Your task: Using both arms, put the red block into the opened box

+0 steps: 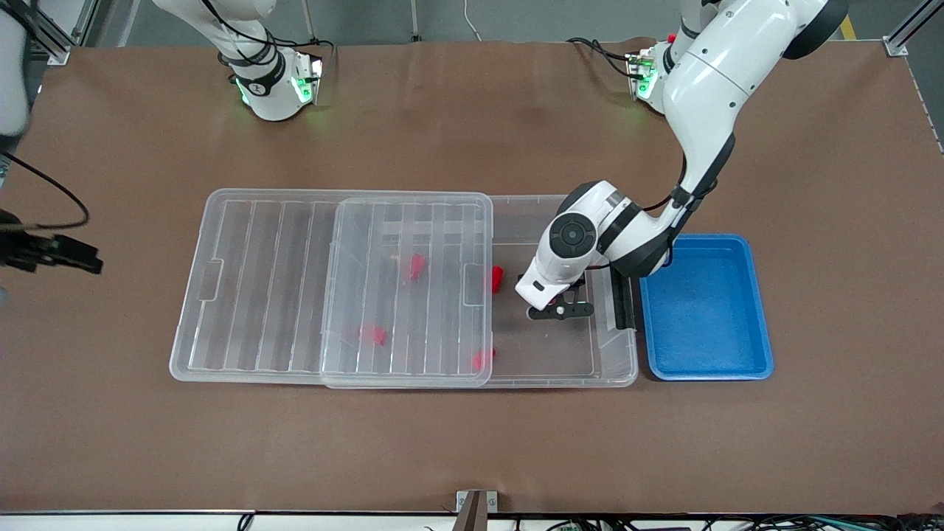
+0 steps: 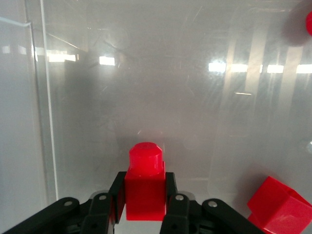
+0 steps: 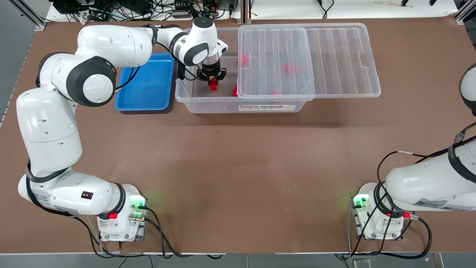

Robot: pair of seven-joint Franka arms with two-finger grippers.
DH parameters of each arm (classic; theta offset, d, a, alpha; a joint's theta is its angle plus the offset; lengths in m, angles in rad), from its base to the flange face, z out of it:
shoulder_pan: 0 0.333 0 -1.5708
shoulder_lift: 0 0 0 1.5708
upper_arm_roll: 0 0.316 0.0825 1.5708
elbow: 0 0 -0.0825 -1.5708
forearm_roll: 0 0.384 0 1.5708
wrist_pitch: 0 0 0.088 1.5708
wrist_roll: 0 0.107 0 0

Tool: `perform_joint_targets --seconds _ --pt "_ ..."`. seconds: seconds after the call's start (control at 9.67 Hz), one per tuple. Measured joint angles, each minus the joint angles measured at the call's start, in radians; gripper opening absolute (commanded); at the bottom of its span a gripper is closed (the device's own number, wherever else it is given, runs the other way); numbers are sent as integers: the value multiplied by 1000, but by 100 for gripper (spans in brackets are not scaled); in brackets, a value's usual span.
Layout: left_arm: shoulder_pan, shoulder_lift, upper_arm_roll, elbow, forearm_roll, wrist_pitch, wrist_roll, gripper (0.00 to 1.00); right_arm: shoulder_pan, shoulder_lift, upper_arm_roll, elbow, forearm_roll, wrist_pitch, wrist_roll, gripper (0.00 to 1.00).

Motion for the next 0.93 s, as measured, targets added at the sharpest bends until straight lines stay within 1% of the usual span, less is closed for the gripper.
perform_joint_targets --seconds 0.21,0.31,0.41,0.62,0.93 --pt "6 -19 0 38 2 -8 4 100 -3 -94 0 -23 20 -63 27 100" --pt "10 -55 0 60 5 -38 24 100 -3 -129 -1 -53 32 -65 31 100" --pt "16 -111 0 87 5 -95 58 100 -3 -145 -3 -88 38 -48 34 100" --pt "48 -230 0 164 5 -262 113 100 -4 -145 -14 -145 41 2 36 100" --pt "111 -347 0 245 4 -406 191 100 -5 -146 -22 -165 42 17 28 100"
